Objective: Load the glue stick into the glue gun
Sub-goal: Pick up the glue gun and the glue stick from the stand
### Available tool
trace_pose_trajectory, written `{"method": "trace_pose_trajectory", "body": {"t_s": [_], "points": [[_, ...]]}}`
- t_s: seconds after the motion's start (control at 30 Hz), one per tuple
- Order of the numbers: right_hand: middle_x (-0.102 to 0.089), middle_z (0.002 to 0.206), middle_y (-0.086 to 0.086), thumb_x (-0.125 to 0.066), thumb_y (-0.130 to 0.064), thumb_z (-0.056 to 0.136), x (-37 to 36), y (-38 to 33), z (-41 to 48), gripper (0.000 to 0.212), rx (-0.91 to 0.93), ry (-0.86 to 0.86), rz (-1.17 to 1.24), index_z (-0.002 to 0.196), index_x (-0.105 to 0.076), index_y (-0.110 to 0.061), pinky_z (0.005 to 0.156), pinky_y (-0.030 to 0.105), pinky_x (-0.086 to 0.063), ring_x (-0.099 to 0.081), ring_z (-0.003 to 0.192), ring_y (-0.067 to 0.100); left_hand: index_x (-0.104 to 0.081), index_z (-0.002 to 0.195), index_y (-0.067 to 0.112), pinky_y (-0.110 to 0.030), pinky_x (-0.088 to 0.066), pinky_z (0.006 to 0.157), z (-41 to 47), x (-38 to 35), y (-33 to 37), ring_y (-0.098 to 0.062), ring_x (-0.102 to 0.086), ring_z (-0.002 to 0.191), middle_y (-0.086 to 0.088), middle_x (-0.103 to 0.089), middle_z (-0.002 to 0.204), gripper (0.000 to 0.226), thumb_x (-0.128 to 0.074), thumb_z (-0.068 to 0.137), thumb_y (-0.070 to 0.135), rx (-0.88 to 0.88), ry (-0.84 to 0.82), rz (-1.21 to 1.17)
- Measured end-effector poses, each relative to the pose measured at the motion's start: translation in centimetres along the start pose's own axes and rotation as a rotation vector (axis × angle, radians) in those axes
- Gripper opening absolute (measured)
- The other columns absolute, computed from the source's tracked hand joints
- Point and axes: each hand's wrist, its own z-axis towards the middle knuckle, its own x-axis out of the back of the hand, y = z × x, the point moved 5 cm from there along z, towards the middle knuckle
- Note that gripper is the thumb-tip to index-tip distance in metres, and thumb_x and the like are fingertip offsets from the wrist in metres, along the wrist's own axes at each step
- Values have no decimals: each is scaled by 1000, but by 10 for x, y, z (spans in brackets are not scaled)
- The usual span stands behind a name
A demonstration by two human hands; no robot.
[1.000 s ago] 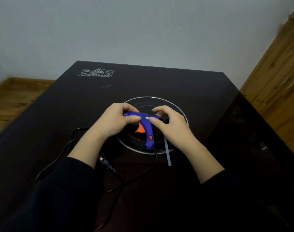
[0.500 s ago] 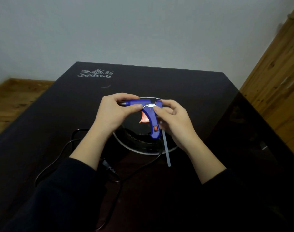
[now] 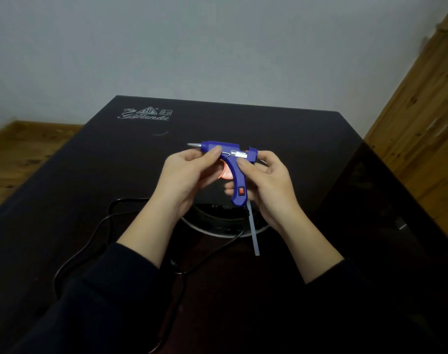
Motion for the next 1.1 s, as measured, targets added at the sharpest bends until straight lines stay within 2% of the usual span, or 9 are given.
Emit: {"method": "trace_pose_trajectory", "body": {"t_s": [0.17,0.33,0.47,0.7,0.77,0.9,1.0,1.1], "points": [[-82,100,19,-69,-18,101,3,0,3,30,-5,24,12,124,-63,-1,74,47,-66,-80,85,36,-77,88,6,-26,-58,76,0,-1,-1,-18,-73,87,-12,-78,92,7,-77,89,13,2,22,-59],[-83,100,18,-70,-17,101,4,-3,1,25,37,39,-22,122,-66,-4,77,50,-67,-81,87,36,-76,105,4,-34,-59,83,-3,-10,-4,-19,-73,88,-13,-79,103,27,-77,89,26,-15,-8,11],[-82,102,18,-72,-19,99,3,-4,0,27,73,39,-60,122,-68,-6,77,49,-67,-82,91,35,-76,105,1,-31,-58,74,-5,-11,-2,-21,-76,81,-16,-80,96,25,-79,87,18,-65,32,32],[-83,101,17,-71,-16,99,6,-5,0,26,74,74,-33,121,-68,-4,71,43,-67,-82,91,33,-76,107,0,-37,-60,85,-4,-9,5,-26,-77,90,-17,-80,100,23,-78,86,11,-52,-60,117],[-83,101,18,-71,-16,99,6,-5,0,26,76,82,-25,122,-68,-3,69,41,-67,-82,90,34,-76,106,-2,-36,-61,83,-6,-10,6,-26,-76,87,-19,-79,99,23,-79,85,9,-38,-61,110],[-83,101,18,-70,-15,100,10,-6,1,26,73,102,-11,122,-68,-2,67,39,-67,-82,89,33,-76,97,-2,-26,-60,66,-7,-9,8,-20,-76,75,-17,-80,89,14,-78,85,5,-13,-48,117],[-83,102,17,-70,-16,100,12,-7,2,26,73,103,-21,123,-68,-4,68,39,-67,-82,88,34,-77,93,0,-27,-59,67,-6,-6,8,-21,-76,74,-17,-79,88,12,-80,83,6,-17,-33,115],[-83,104,16,-70,-18,100,13,-6,3,26,77,105,-48,123,-69,-6,73,44,-67,-82,92,33,-77,97,-3,-29,-61,74,-4,-3,8,-21,-76,79,-18,-79,89,20,-81,83,9,-20,-3,130]]}}
